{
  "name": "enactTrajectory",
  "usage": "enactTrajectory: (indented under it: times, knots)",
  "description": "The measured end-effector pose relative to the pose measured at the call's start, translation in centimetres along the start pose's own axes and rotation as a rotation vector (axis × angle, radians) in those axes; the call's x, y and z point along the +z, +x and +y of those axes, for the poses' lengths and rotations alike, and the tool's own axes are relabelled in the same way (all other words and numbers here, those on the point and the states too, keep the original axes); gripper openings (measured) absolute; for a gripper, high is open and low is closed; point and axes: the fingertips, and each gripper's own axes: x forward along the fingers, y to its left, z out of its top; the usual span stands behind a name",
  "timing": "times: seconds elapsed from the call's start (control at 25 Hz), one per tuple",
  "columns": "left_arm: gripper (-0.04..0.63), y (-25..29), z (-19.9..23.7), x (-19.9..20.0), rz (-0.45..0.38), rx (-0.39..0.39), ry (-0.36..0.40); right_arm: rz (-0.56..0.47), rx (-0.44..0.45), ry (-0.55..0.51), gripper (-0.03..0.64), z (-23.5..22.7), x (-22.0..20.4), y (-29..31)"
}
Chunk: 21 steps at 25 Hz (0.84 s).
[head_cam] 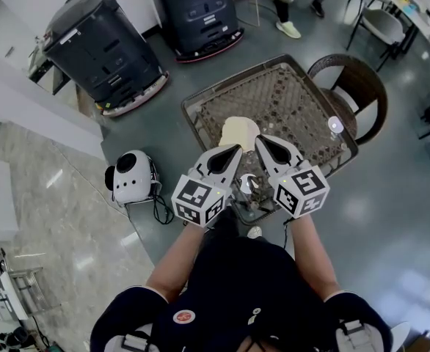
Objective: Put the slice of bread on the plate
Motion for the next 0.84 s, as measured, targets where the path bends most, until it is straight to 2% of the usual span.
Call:
enactTrajectory:
  times: [0.84]
  knots:
    - [0.008,0.26,-0.13,0.58,-0.009,0.004,-0.005,-0.008,0.001,-0.017,0.008,-0.16,0.76,-0.34]
